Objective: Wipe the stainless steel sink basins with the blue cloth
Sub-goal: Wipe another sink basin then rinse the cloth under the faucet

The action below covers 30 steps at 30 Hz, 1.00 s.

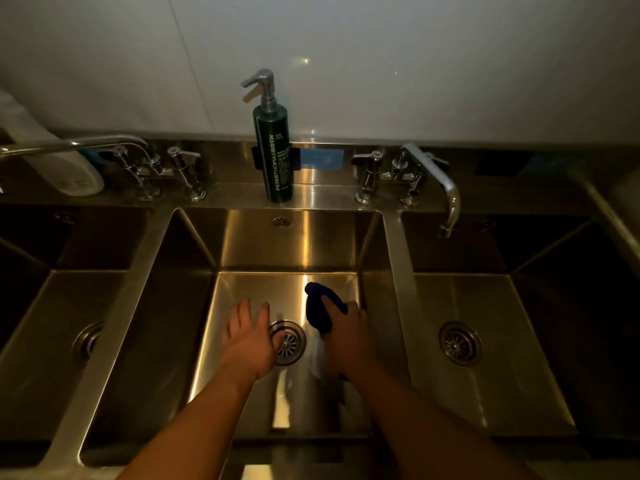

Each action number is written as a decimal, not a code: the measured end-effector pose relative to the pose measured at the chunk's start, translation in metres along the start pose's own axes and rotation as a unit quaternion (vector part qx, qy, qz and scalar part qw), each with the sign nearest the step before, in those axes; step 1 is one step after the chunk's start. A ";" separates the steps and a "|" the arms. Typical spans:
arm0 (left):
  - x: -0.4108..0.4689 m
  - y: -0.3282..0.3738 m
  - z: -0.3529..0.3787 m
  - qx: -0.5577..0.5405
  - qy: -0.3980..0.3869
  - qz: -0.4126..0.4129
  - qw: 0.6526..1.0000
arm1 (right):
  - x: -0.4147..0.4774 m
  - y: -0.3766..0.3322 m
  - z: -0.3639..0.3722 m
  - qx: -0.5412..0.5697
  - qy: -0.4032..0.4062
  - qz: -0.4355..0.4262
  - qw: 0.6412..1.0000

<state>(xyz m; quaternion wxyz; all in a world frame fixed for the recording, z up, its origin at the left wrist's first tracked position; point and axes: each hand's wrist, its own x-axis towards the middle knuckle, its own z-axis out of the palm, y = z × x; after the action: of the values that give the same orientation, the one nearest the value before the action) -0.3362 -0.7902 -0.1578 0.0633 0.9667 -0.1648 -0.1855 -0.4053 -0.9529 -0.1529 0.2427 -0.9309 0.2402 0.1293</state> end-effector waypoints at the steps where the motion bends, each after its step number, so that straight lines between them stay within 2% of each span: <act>1: -0.004 0.005 -0.004 -0.003 0.003 0.004 1.000 | -0.004 0.000 -0.006 0.012 0.012 -0.001 1.000; 6: -0.019 0.032 -0.017 -0.027 0.023 0.036 0.999 | -0.027 0.006 -0.035 0.036 0.085 -0.034 0.995; 11: -0.037 0.058 -0.028 -0.030 0.017 0.072 0.997 | -0.049 0.017 -0.063 0.060 0.084 -0.019 0.995; 20: -0.062 0.112 -0.036 -0.019 0.028 0.121 0.992 | -0.085 0.049 -0.099 0.065 0.134 -0.047 0.988; 25: -0.072 0.163 -0.034 -0.021 0.044 0.129 0.990 | -0.095 0.094 -0.123 0.056 0.172 -0.064 0.981; 30: -0.084 0.220 -0.026 -0.024 0.071 0.123 0.990 | -0.107 0.165 -0.143 0.042 0.180 -0.041 0.982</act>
<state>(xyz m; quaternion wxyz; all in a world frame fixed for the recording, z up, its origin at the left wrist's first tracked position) -0.4651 -0.9664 -0.0653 0.1198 0.9481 -0.2728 -0.1113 -0.5631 -1.1120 -0.0579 0.2392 -0.9370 0.2471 -0.0604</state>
